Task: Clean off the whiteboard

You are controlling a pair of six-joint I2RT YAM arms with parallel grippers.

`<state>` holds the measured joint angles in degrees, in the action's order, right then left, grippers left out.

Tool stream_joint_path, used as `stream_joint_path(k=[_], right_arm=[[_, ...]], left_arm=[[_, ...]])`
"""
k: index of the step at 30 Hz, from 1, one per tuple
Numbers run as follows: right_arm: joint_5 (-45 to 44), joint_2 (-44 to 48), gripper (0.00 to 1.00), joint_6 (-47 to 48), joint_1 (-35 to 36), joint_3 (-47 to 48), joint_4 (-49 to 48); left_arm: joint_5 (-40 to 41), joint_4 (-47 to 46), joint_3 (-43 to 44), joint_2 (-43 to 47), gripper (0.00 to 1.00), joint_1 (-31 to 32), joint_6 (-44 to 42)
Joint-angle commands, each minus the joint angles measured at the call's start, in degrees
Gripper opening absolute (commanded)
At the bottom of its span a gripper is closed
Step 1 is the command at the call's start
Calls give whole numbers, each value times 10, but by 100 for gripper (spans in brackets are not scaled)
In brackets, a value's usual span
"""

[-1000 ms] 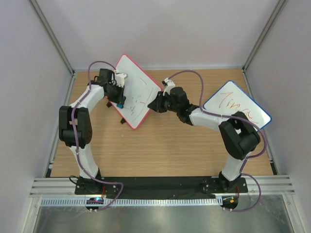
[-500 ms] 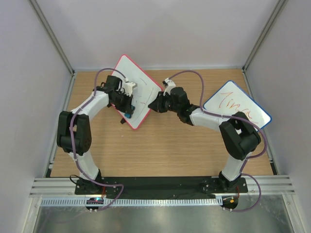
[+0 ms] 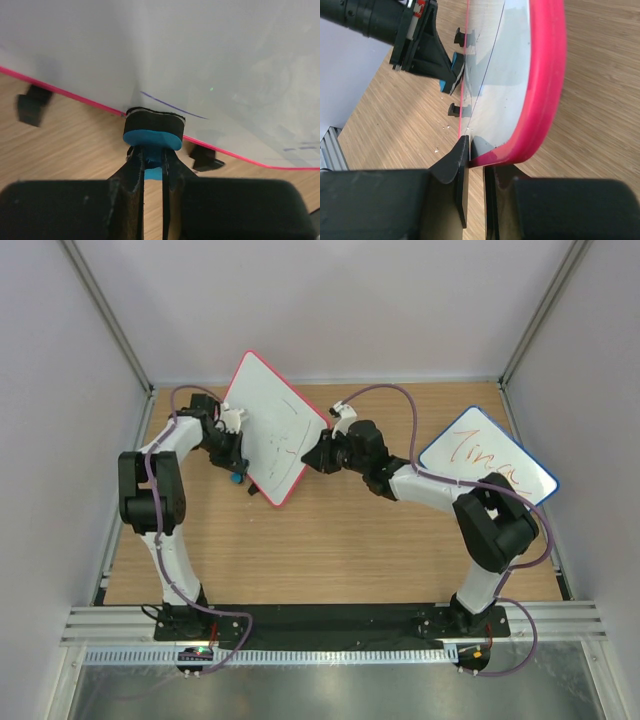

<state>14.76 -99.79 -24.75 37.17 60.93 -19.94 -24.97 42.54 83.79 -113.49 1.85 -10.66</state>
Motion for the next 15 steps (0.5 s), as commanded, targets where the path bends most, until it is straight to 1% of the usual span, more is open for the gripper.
stream_joint_path(k=[1,5,11,15], right_arm=[[5,10,1,95,12,-9,62],[6,11,1,94,13,-9,64],[5,9,1,94,13,-8,65],[5,8,1,91,12,-8,63]], left_arm=[[53,-73,56,-54,0,-7,18],[65,-70,105,-73,0,-16,34],[30,-69,124,-63,0,-16,39],[34,-67,141,-69,0,-14,46]])
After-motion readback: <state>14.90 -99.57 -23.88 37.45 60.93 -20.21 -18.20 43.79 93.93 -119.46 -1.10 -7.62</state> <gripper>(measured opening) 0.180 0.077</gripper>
